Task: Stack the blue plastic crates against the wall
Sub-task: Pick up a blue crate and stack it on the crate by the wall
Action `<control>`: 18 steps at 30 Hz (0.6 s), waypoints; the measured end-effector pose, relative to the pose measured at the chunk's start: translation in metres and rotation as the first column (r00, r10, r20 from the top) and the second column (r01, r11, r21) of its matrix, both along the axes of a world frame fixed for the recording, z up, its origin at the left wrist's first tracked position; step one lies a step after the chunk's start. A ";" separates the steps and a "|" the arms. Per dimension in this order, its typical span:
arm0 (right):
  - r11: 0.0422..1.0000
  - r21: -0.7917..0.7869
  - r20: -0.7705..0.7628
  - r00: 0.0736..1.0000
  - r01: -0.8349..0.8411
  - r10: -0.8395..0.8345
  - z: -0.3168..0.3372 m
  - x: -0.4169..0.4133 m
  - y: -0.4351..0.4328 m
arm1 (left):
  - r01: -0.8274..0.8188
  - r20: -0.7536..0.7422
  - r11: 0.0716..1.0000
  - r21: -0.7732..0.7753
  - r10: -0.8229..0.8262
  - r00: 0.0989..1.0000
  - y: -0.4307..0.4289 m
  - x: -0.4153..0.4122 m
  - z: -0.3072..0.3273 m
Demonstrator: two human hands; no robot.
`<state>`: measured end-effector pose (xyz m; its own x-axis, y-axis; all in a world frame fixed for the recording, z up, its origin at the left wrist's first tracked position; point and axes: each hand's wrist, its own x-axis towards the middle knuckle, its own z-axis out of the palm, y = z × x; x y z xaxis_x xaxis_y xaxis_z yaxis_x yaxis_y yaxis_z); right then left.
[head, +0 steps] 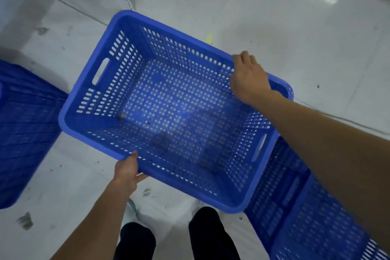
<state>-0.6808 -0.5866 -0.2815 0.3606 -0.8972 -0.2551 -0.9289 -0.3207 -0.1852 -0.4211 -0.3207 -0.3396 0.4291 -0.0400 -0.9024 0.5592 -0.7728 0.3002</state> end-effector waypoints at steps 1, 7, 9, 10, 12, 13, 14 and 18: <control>0.999 -0.038 -0.005 1.000 0.006 -0.006 -0.005 0.005 -0.009 | 0.004 0.004 1.000 0.000 -0.004 1.000 0.000 -0.001 -0.004; 0.982 0.165 -0.078 0.994 0.088 -0.076 -0.027 0.021 -0.042 | -0.008 -0.035 0.998 -0.064 0.006 0.999 0.009 0.011 -0.013; 0.988 0.132 -0.132 0.989 0.076 -0.058 -0.030 0.022 -0.045 | 0.001 -0.100 0.997 -0.084 -0.009 0.995 0.013 0.018 -0.016; 0.987 0.137 -0.129 0.989 0.087 -0.070 -0.030 0.023 -0.046 | 0.006 -0.136 0.996 -0.090 -0.018 0.991 0.014 0.022 -0.018; 0.967 0.185 -0.068 0.984 0.172 -0.162 -0.030 0.024 -0.048 | -0.013 -0.192 0.994 -0.105 -0.007 0.981 0.013 0.027 -0.019; 0.951 0.210 -0.036 0.974 0.226 -0.224 -0.029 0.024 -0.048 | -0.031 -0.208 0.993 -0.111 0.007 0.978 0.012 0.027 -0.019; 0.934 0.231 -0.011 0.961 0.271 -0.276 -0.028 0.025 -0.047 | -0.046 -0.217 0.992 -0.116 0.020 0.976 0.012 0.028 -0.018; 0.875 0.273 0.097 0.894 0.399 -0.438 -0.022 0.029 -0.039 | -0.083 -0.230 0.988 -0.128 0.052 0.972 0.023 0.029 -0.018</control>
<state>-0.6517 -0.6255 -0.3034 0.0164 -0.8909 -0.4538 -0.9206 0.1637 -0.3546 -0.3919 -0.2978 -0.3574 0.2210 -0.1464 -0.9642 0.6739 -0.6917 0.2595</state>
